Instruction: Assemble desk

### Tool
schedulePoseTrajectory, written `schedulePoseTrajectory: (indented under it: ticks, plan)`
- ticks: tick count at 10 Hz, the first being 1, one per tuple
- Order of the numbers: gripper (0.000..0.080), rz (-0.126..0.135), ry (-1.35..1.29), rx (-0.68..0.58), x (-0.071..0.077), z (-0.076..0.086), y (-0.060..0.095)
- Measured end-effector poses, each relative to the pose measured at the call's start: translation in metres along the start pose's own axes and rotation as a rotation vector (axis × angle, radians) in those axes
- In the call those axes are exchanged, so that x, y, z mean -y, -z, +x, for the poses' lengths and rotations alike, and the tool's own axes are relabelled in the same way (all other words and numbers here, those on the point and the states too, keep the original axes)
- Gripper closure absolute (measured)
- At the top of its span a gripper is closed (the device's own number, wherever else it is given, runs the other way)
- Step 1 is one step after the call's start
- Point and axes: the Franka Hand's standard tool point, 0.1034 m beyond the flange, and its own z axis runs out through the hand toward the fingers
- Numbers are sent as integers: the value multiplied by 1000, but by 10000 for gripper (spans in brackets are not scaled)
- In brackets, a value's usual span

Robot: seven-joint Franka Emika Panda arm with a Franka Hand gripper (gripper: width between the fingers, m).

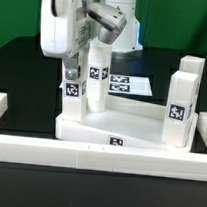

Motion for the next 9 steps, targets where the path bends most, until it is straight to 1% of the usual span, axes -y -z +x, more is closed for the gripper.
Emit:
schedulePoseTrajectory:
  ticks: [1, 2, 3, 4, 5, 8, 9]
  plan:
    - [282, 0, 25, 0, 0, 0, 0]
    - [282, -2, 79, -1, 0, 0, 1]
    - [175, 2, 215, -4, 1, 0, 1]
    - [175, 1, 282, -4, 1, 0, 1]
    - [155, 1, 361, -4, 1, 1, 1]
    - [150, 1, 551, -5, 1, 1, 1]
    - [150, -8, 636, -17, 1, -2, 1]
